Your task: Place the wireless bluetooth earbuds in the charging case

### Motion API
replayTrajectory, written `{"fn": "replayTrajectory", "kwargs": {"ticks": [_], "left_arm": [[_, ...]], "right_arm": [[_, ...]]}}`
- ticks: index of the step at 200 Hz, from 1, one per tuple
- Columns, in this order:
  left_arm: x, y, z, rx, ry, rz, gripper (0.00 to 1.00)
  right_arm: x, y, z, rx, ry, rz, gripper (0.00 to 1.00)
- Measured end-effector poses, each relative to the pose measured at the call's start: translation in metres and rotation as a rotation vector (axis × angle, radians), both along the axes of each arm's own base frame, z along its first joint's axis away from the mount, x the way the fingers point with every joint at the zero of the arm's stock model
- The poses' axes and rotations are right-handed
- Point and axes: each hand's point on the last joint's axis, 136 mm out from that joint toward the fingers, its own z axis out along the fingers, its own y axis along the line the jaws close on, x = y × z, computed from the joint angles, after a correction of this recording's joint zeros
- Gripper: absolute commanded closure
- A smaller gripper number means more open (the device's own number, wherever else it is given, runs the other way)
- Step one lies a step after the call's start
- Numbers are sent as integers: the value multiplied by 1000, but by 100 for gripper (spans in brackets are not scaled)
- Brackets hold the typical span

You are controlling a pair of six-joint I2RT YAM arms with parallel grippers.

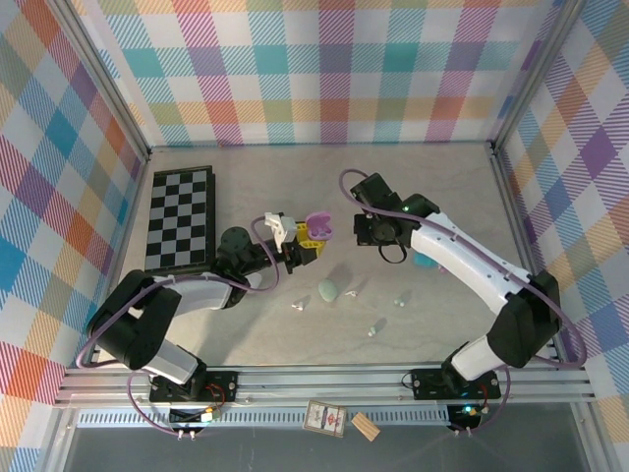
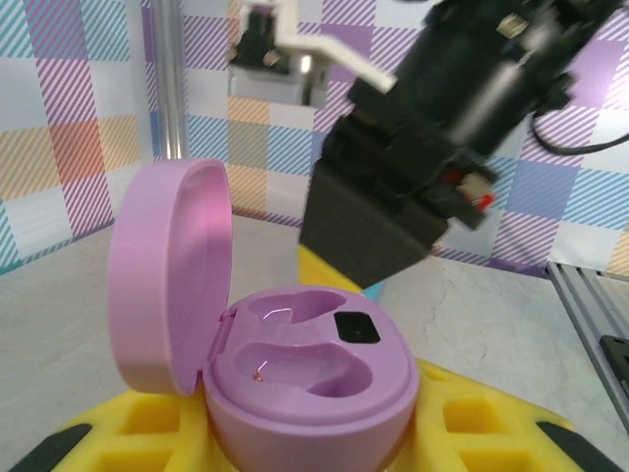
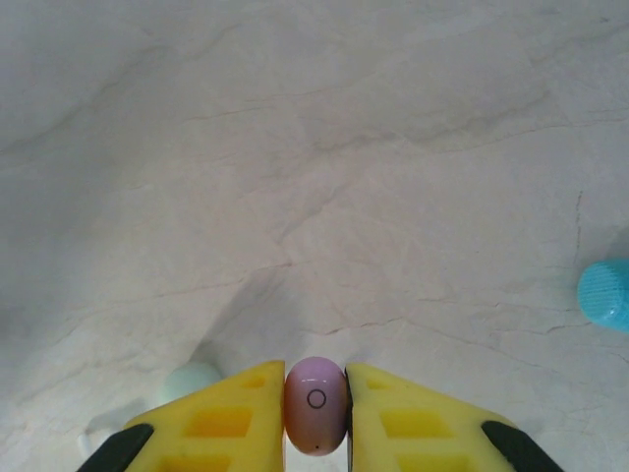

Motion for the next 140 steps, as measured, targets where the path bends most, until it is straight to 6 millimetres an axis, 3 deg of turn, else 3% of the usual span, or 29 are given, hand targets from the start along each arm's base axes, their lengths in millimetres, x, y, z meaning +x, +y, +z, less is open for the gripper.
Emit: {"fn": "replayTrajectory", "kwargs": {"ticks": [72,106,140], "left_arm": [[12,-4,-12,17,-3,22,69],[12,-4,-9,10,-19,23,69],[12,-3,-4,-1,-39,23,69]], "right_arm": [[-24,60,47,121,-77,171,79],[-24,81,70,197,-123,219,79],[-16,95,74,213,-132,242,79]]}}
